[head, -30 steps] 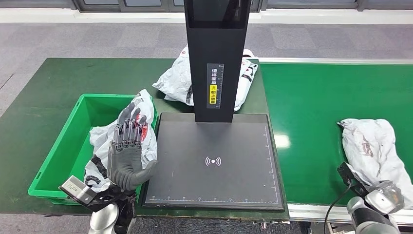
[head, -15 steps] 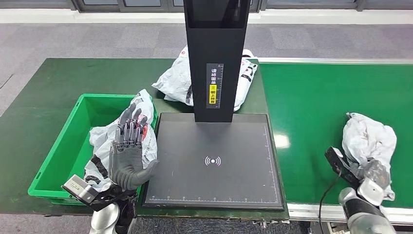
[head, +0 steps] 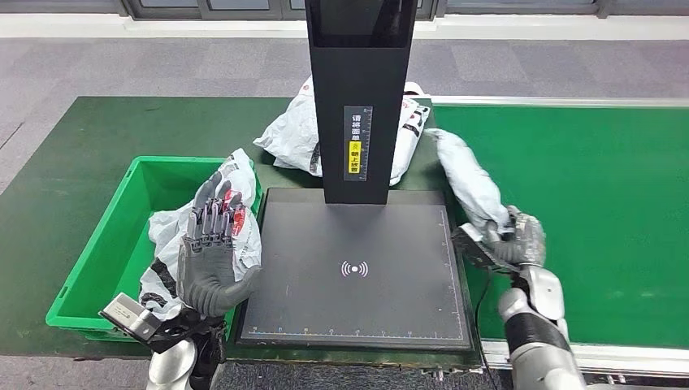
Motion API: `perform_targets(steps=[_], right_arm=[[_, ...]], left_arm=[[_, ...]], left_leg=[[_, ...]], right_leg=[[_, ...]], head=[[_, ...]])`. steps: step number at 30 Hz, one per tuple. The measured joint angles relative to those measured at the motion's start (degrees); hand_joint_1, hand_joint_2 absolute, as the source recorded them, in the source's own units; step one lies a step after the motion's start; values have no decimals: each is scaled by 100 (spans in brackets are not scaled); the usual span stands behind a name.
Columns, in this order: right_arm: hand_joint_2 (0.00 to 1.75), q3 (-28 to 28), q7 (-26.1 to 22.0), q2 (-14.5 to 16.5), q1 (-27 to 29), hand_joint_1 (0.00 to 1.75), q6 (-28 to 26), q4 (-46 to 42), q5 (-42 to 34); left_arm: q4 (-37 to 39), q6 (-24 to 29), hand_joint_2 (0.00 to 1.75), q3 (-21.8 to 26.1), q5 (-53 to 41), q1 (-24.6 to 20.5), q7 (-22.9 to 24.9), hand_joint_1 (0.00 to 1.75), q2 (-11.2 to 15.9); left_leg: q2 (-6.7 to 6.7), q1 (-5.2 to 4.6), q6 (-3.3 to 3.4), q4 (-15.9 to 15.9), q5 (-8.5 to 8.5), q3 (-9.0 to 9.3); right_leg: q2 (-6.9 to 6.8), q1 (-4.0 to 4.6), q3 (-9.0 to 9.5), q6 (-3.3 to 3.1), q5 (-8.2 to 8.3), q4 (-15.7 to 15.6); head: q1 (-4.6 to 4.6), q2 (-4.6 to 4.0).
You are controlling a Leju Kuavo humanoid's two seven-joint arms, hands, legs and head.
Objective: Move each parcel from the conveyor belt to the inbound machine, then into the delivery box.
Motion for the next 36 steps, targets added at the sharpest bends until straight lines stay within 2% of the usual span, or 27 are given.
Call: perform_targets(steps=[3,8,11,15,23,29,30,31,33,34,35,36], right_arm=[[175,358,-61,422,348,175,134,-834,-116],[175,987,-69,828,988,175,402,-2204,-343],[175,1439,-59,979,1355,175,646,-2963,-474],[175,2032,-96,1030,1708,175,944,-3707,-724],[175,2945,-574,1032,2012,175,1919,-4134,-1455],[175,3723,-693,1043,1851,175,2316,-3448,-1777],[175,3828,-710,1051,1806,168,2317,-3269,-1821],[175,3914,-727,1061,1761,150,2318,-3092,-1857],[175,4045,-777,1085,1669,62,2309,-2741,-1932],[175,4095,-801,1098,1621,26,2300,-2578,-1971],[175,4138,-825,1110,1565,0,2285,-2415,-2015],[175,4176,-843,1122,1498,0,2262,-2256,-2061]], left_arm=[[-48,15,175,45,-5,18,0,0,0],[-103,94,175,85,-44,48,0,0,0],[-131,115,175,96,-52,90,0,0,0],[-142,109,175,101,-39,116,0,0,0],[-73,-17,175,102,11,102,0,0,0],[54,-19,175,99,18,76,0,0,-2],[74,-2,175,98,19,73,0,0,-2],[93,15,175,97,19,70,0,0,-2],[126,46,175,97,20,65,0,0,-2],[138,64,175,97,21,64,0,0,-2],[146,80,175,98,22,63,0,0,-2],[150,97,175,98,25,63,0,0,-1]], left_leg=[[-12,1,-4,-3,2,-3],[-11,-3,-5,-2,-3,-7],[-11,-5,-4,-1,-5,-7],[-10,-5,-4,-1,-5,-7],[0,-4,-4,-2,-5,-4],[5,-4,-5,-2,-4,-3],[5,-4,-5,-2,-4,-3],[4,-4,-5,-2,-4,-3],[5,-4,-5,-2,-4,-4],[5,-4,-5,-2,-4,-4],[5,-4,-5,-2,-4,-4],[6,-4,-5,-2,-4,-3]], right_leg=[[-10,0,0,-4,-4,0],[-6,-6,-1,-5,-5,-1],[-6,-9,-3,-4,-5,-1],[-7,-8,-3,-4,-6,-1],[-1,-7,-6,-5,-5,-1],[4,-7,-7,-5,-5,-1],[3,-7,-7,-5,-5,-1],[3,-7,-7,-5,-5,-1],[3,-7,-6,-5,-4,-1],[3,-7,-6,-5,-4,-1],[4,-7,-6,-5,-4,-1],[4,-7,-6,-5,-4,-1]], head=[[0,0],[1,0],[1,1],[1,0],[0,-1],[2,-1],[2,0],[1,1],[2,0],[2,0],[2,0],[1,0]])
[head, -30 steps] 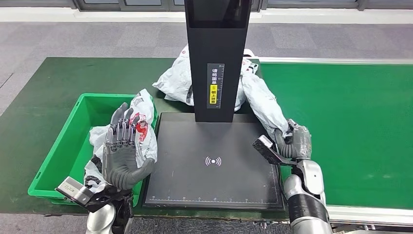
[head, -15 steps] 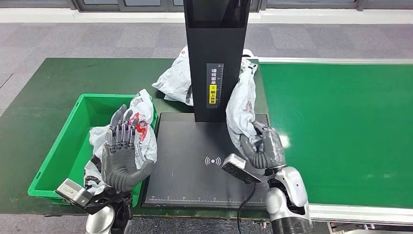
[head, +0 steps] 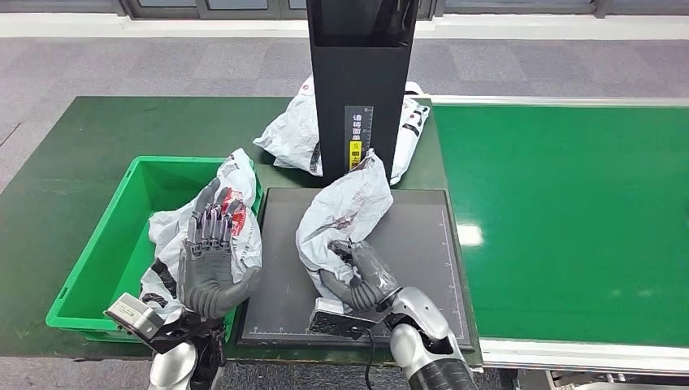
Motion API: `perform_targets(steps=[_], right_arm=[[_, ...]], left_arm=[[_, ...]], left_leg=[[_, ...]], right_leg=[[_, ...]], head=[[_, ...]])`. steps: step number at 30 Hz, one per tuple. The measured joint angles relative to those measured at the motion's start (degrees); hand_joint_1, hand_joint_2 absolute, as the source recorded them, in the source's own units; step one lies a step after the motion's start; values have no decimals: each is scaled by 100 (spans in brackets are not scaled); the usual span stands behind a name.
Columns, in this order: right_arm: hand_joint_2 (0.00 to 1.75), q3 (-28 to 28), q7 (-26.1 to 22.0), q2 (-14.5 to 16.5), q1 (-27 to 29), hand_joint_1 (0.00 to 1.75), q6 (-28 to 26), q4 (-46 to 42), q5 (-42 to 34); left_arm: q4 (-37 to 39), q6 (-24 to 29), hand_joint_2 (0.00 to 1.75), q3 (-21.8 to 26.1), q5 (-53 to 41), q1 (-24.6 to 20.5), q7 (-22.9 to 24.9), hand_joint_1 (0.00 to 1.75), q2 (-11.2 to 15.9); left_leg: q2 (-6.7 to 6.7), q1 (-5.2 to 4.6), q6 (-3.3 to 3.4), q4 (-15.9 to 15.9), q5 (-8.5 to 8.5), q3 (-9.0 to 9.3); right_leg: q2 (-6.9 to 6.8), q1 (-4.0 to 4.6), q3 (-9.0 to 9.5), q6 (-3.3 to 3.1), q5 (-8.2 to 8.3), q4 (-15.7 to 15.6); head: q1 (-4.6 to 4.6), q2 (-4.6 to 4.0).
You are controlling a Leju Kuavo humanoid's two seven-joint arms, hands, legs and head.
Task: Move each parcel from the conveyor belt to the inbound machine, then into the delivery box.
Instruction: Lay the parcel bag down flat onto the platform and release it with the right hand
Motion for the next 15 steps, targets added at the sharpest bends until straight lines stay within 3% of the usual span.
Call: perform_targets(steps=[6,10,14,15], right_arm=[[175,97,-49,53,-342,0,-387,712,-376],[175,97,44,58,-392,0,-1318,755,-427],[0,82,70,53,-336,0,-2458,411,-391],[0,77,23,46,-312,0,-2600,304,-451]], left_arm=[[-6,101,175,0,6,7,0,0,3],[-29,190,175,0,4,14,0,0,5],[-73,268,175,1,4,23,0,0,7],[-81,283,175,0,4,25,0,0,8]], left_leg=[[-4,0,0,0,0,0],[-3,0,0,1,0,0],[0,0,0,1,0,0],[2,0,0,1,0,0]], right_leg=[[-3,0,1,0,0,0],[-3,0,0,1,1,0],[2,0,-2,1,1,0],[3,0,-4,1,1,0]], head=[[1,0],[1,-1],[1,0],[1,0]])
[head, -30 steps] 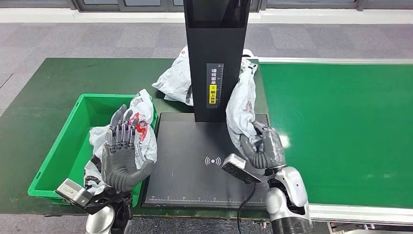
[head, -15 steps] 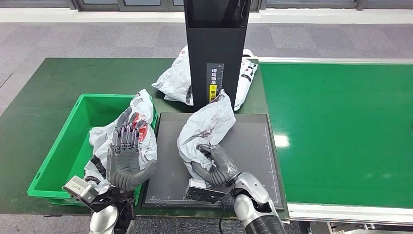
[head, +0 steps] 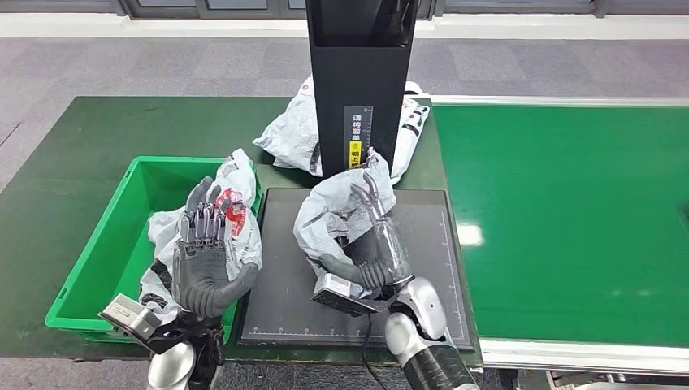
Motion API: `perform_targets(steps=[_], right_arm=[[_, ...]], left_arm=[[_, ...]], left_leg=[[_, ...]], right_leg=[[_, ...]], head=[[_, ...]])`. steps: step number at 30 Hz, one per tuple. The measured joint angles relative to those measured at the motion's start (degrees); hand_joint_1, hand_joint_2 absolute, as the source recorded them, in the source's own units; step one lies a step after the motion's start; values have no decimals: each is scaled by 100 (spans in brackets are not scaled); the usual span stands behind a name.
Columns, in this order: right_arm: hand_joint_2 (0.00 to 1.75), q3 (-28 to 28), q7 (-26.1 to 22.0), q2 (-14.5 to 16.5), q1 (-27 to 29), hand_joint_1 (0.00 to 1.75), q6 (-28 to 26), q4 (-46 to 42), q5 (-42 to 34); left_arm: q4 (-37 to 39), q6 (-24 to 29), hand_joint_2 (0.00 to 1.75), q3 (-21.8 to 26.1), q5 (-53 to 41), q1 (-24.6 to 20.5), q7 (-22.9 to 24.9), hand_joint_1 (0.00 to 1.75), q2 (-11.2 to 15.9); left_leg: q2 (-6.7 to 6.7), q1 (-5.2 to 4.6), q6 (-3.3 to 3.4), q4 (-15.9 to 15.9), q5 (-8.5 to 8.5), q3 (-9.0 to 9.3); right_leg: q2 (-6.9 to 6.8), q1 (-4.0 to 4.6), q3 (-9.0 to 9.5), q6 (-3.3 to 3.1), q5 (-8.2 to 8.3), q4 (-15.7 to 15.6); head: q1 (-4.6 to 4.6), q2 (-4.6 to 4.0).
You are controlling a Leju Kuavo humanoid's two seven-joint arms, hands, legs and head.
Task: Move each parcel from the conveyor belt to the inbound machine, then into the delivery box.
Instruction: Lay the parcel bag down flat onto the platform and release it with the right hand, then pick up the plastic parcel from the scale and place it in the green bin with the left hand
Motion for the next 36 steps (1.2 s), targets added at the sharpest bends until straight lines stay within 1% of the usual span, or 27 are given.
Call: perform_targets(steps=[2,4,6,8,12,16,18,20,22,24,27,30,33,36], right_arm=[[0,-39,-239,-16,105,0,-278,-277,-319],[0,-167,-630,-27,265,0,-534,-659,-818],[0,-396,-1004,-34,423,0,-638,-1058,-1259],[0,-673,-1242,-40,579,0,-655,-1448,-1538],[0,-1030,-1358,-49,787,0,-654,-2014,-1695],[0,-1317,-1387,-18,972,0,-653,-2597,-1559],[0,-1538,-1391,55,1079,0,-654,-3049,-1370],[0,-1782,-1393,123,1186,0,-655,-3596,-1203],[0,-1981,-1392,144,1267,0,-655,-4081,-1173],[0,-2119,-1391,152,1318,0,-654,-4427,-1199],[0,-2269,-1386,158,1356,0,-651,-4690,-1209],[0,-2387,-1379,158,1379,0,-648,-4801,-1209],[0,-2462,-1381,159,1394,0,-647,-4857,-1208],[0,-2525,-1381,159,1407,0,-647,-4892,-1208]], left_arm=[[-16,40,175,-1,0,3,0,0,0],[-30,81,175,-1,0,9,0,0,1],[-45,115,175,0,-1,15,0,0,3],[-61,140,175,0,-4,19,0,0,4],[-72,150,175,0,-19,20,0,0,4],[-69,231,175,-10,-87,16,0,0,8],[-48,519,175,-75,-292,-5,0,0,25],[44,1033,175,-260,-712,-75,0,0,64],[326,1569,175,-568,-1372,-274,0,0,106],[769,1878,175,-890,-2040,-574,1,0,118],[1492,1968,175,-1224,-2688,-1011,9,0,64],[2225,1936,175,-1412,-2963,-1400,11,0,-26],[2849,1932,175,-1485,-3069,-1692,5,0,-109],[3280,1960,175,-1499,-3120,-1892,2,0,-175]], left_leg=[[-1,0,0,0,0,-1],[-3,0,0,0,0,-2],[-3,-1,0,0,-1,-3],[-3,-2,1,0,-1,-3],[1,-2,1,0,-2,-2],[2,-2,1,1,-1,0],[2,-2,0,1,-1,1],[-2,-2,1,2,-1,0],[-8,-4,1,4,-1,-2],[-9,-6,3,5,-1,-2],[3,-10,4,8,-2,0],[7,-11,6,10,1,2],[8,-10,6,10,4,2],[8,-10,5,9,5,2]], right_leg=[[0,0,-2,0,0,0],[-3,0,-2,0,0,0],[-2,-1,-2,0,0,0],[-1,-2,-2,0,0,0],[1,-2,-2,1,0,0],[-1,-2,-3,0,1,0],[-1,-2,-5,0,1,0],[-4,-2,-5,1,2,0],[-9,-4,-2,3,2,-1],[-11,-6,2,5,3,-1],[0,-10,0,8,9,-1],[3,-10,-1,9,16,-1],[3,-9,0,7,19,-1],[4,-8,-1,6,19,-1]], head=[[0,-1],[0,-1],[0,1],[0,1],[-1,0],[-1,1],[-1,1],[1,0],[2,-1],[1,0],[1,1],[1,1],[1,1],[1,1]])
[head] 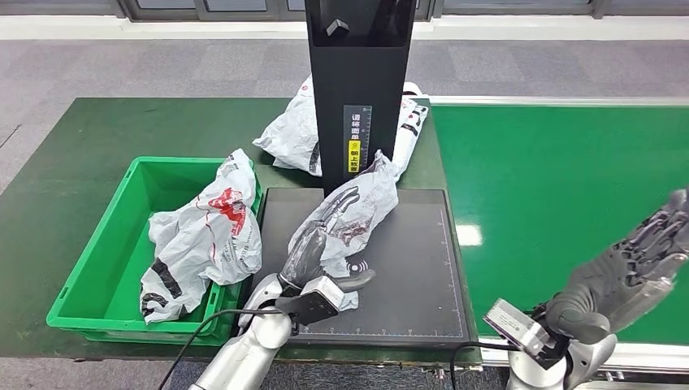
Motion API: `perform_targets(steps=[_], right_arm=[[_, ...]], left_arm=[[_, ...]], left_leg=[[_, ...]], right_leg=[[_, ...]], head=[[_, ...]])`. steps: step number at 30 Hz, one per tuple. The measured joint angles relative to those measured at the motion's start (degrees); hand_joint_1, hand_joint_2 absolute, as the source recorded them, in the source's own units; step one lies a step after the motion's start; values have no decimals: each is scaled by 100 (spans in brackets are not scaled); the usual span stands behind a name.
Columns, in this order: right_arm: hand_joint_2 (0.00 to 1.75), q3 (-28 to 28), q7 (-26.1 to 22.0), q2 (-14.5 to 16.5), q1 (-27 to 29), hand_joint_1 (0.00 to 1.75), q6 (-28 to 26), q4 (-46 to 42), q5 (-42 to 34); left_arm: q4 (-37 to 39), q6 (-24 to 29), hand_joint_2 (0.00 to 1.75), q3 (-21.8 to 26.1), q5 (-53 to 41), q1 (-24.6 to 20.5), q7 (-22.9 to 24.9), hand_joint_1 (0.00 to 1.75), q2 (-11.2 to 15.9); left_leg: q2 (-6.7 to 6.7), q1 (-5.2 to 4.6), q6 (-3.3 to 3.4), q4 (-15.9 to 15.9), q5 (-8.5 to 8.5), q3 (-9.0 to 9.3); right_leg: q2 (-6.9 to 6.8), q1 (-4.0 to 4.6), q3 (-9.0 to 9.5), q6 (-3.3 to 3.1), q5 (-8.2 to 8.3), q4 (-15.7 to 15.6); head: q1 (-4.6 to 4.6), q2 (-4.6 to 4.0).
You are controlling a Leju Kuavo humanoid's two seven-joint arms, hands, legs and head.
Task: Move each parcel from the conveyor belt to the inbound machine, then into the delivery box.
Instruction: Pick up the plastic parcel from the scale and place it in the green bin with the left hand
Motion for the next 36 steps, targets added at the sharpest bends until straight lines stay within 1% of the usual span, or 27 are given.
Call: perform_targets(steps=[3,6,8,10,14,16,17,18,19,22,24,26,28,30,36], right_arm=[[0,-33,0,0,8,0,0,-12,16],[0,-37,0,0,9,0,0,-12,45],[87,-42,0,0,10,0,0,-13,51],[175,-48,0,0,12,0,0,-19,50],[175,-60,0,0,18,0,0,-29,37],[175,-67,0,0,20,0,0,-29,37],[175,-70,0,0,20,0,0,-29,37],[175,-73,0,0,21,0,0,-29,37],[175,-75,0,0,21,0,0,-29,37],[175,-83,0,0,22,0,0,-29,35],[175,-85,0,0,23,0,0,-29,33],[175,-86,0,0,23,0,0,-29,34],[175,-90,0,0,24,0,0,-29,27],[175,-97,0,0,26,0,0,-29,13],[175,-116,0,0,30,0,0,-29,9]], left_arm=[[391,64,175,-5,-104,-175,23,0,-56],[826,249,175,-5,-363,-344,182,0,-110],[1137,561,175,-8,-742,-467,557,0,-144],[1521,1040,175,-41,-1368,-628,1311,0,-169],[2286,1979,175,-198,-2780,-957,3230,0,-174],[2583,2314,175,-303,-3434,-1088,4151,0,-169],[2698,2420,175,-355,-3683,-1140,4505,0,-165],[2799,2490,175,-402,-3862,-1184,4755,0,-159],[2885,2527,175,-443,-3970,-1221,4906,0,-153],[3078,2573,175,-542,-4136,-1313,5124,0,-137],[3164,2601,175,-610,-4408,-1362,5460,0,-120],[3220,2609,175,-675,-4747,-1396,5842,86,-98],[3257,2588,175,-709,-4988,-1413,6068,174,-74],[3283,2557,175,-714,-5106,-1416,6150,175,-54],[3316,2531,175,-714,-5175,-1417,6166,175,-31]], left_leg=[[0,0,0,0,0,-1],[0,0,0,-1,0,-2],[0,0,0,0,0,-3],[0,0,1,0,0,-3],[0,0,1,0,1,-1],[0,0,-1,0,3,-1],[0,0,-1,0,4,-2],[0,0,-2,0,4,-2],[0,0,-2,0,4,-2],[0,0,-2,-1,4,-3],[0,0,-2,-1,4,-3],[0,0,-2,-1,4,-3],[0,0,-2,-1,4,-3],[0,0,-2,-1,4,-3],[0,0,-2,-1,4,-3]], right_leg=[[0,0,0,0,-1,0],[0,0,0,0,-1,0],[0,-1,0,0,-1,0],[-1,-1,1,0,-1,0],[1,-1,1,0,1,0],[0,0,1,0,1,0],[0,0,1,0,1,0],[0,0,1,0,1,0],[0,0,1,0,1,0],[0,0,1,0,1,0],[0,0,1,0,0,0],[0,0,1,0,0,0],[0,0,0,0,0,0],[0,0,0,0,0,0],[0,0,1,0,1,0]], head=[[0,-1],[0,-1],[1,-1],[1,0],[1,-1],[0,-1],[0,-2],[-1,-2],[0,-2],[1,-1],[1,-1],[1,0],[1,0],[1,-1],[-1,0]])
